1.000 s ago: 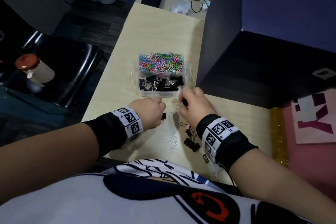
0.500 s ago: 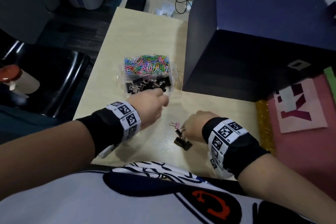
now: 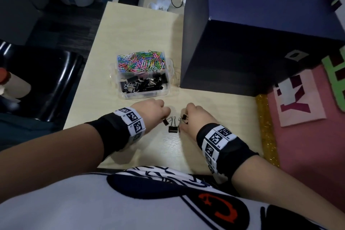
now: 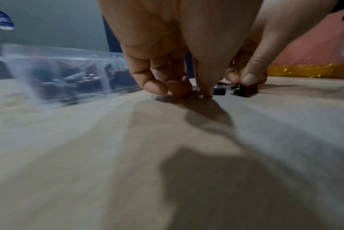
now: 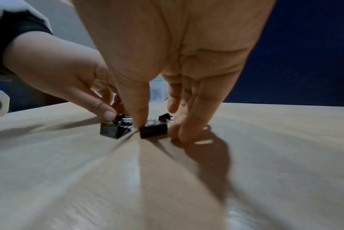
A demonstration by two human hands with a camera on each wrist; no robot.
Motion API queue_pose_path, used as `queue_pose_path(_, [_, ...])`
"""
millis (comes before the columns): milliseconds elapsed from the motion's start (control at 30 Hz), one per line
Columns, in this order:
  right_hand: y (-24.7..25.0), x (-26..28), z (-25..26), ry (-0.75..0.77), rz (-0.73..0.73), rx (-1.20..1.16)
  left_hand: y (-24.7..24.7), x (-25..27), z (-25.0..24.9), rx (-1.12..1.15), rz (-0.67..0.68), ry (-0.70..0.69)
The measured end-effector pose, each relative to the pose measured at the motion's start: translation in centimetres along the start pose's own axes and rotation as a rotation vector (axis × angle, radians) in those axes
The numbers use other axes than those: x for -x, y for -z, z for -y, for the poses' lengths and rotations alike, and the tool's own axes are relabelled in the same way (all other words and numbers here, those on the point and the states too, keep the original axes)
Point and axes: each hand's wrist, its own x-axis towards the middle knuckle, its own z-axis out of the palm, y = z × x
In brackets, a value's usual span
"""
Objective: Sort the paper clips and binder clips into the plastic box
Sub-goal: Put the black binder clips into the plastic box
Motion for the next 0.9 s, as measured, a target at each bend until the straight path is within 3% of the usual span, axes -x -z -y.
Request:
queue_pose_path(133, [0.1, 0.0, 0.9, -0.006, 0.062, -0.06, -0.8, 0.9, 1.5, -0.012, 0.009, 0.122])
queue_pose_path(267, [-0.4, -0.6, 2.0, 0.124, 0.05, -0.05, -1.2, 1.3, 2.3, -0.017, 0.01, 0.241])
queue_pose_path(567, [-0.5, -1.9, 3.2, 0.181, 0.028, -0.06, 0.9, 3.3, 2.5, 0.114, 0.001, 0.279])
queue_pose_path(667, [-0.2, -2.2, 3.3, 0.159, 0.007, -0.077, 2.4, 3.7, 2.9, 0.223, -0.13, 0.295])
queue_pose_path(800, [0.2, -2.7, 3.5, 0.095, 0.02, -0.126, 4.4, 3.8, 4.7, 0.273, -0.438, 0.309])
queue_pose_path(900, [0.2, -2.8, 3.6, 0.087, 0.04, -0.087, 4.8, 3.6, 5.7, 0.239, -0.551, 0.316])
